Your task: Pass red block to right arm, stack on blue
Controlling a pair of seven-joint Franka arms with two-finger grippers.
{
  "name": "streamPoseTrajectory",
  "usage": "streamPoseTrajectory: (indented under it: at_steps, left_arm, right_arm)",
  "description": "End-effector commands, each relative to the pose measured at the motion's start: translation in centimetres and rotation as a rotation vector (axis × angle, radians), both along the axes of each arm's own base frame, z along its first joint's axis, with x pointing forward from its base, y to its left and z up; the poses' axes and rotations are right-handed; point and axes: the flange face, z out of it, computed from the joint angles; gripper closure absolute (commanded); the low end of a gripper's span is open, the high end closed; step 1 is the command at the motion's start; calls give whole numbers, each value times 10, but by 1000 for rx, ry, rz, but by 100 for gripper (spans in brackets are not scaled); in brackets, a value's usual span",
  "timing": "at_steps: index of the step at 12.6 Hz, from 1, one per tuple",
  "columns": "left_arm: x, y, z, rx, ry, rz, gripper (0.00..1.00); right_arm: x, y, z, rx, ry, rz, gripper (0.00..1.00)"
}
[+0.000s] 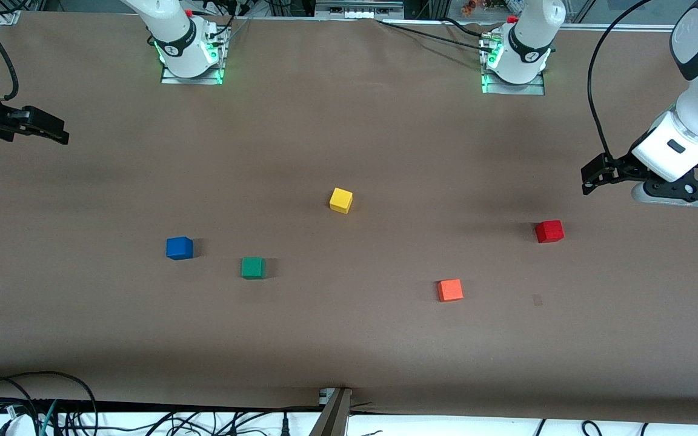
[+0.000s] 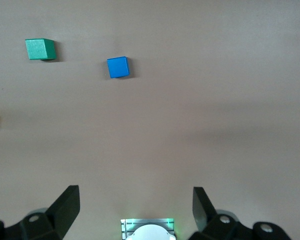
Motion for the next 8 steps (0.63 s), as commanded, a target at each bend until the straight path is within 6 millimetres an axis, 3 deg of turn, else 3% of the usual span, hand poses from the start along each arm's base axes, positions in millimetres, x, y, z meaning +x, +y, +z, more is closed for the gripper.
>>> streamPoseTrajectory:
  at_steps: [1,8]
  left_arm:
    - [-4,0,6,2,0,5,0]
    - [-2,4,5,1,1,16,0]
  right_arm:
    - [2,-2,5,-11,-7,11,0]
    - [2,-1,5,-10,-8,8,0]
